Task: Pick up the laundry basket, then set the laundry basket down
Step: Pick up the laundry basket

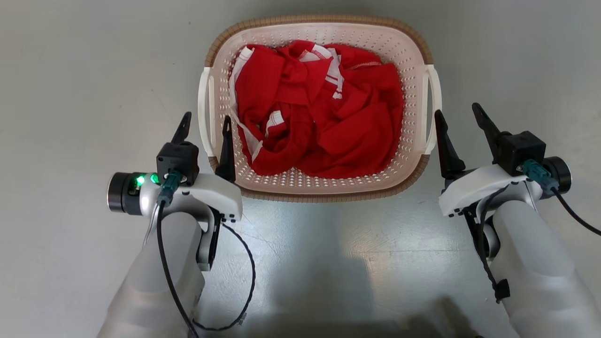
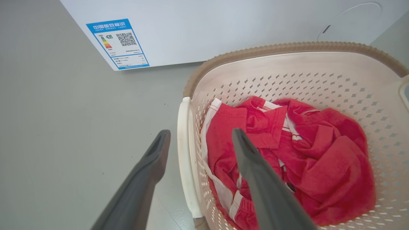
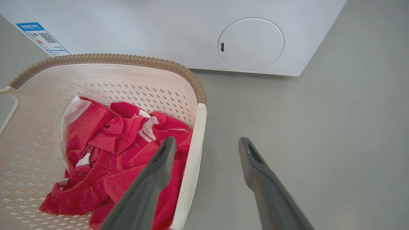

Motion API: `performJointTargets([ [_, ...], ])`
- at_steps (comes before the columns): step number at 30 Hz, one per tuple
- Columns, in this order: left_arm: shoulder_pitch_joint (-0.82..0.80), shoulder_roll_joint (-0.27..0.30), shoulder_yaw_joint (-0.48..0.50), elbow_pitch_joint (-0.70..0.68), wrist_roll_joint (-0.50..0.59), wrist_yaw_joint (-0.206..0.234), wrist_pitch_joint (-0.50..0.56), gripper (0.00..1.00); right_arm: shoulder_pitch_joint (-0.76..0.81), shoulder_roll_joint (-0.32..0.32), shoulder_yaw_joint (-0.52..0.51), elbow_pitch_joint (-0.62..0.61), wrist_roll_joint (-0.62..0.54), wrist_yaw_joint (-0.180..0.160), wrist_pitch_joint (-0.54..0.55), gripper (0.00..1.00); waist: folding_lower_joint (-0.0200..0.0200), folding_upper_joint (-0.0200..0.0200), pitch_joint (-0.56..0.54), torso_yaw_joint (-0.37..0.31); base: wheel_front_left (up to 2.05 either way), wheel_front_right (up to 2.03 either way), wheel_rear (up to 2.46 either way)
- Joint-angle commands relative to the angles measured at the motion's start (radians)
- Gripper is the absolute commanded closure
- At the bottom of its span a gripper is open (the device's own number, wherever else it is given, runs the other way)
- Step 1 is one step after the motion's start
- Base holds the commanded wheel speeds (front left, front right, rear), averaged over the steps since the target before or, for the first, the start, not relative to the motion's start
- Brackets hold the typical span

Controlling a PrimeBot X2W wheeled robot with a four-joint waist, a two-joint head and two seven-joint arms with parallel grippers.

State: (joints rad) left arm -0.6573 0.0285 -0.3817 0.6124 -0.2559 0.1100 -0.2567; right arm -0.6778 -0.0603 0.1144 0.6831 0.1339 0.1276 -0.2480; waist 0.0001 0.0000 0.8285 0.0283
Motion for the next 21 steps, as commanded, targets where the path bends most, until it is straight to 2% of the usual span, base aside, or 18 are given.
performJointTargets([
  [1, -0.003, 0.022, 0.018, -0.010, -0.006, 0.012, -0.005, 0.00, 0.021, 0.010, 0.022, -0.008, 0.006, 0.003, -0.014, 0.00, 0.0000, 0.0000, 0.009, 0.000, 0.00, 0.00, 0.00],
  [21, -0.038, 0.022, 0.009, 0.042, -0.078, 0.029, -0.005, 0.00, 0.022, 0.010, 0.045, -0.004, 0.019, 0.003, -0.014, 0.00, 0.0000, 0.0000, 0.056, 0.013, 0.00, 0.00, 0.00],
])
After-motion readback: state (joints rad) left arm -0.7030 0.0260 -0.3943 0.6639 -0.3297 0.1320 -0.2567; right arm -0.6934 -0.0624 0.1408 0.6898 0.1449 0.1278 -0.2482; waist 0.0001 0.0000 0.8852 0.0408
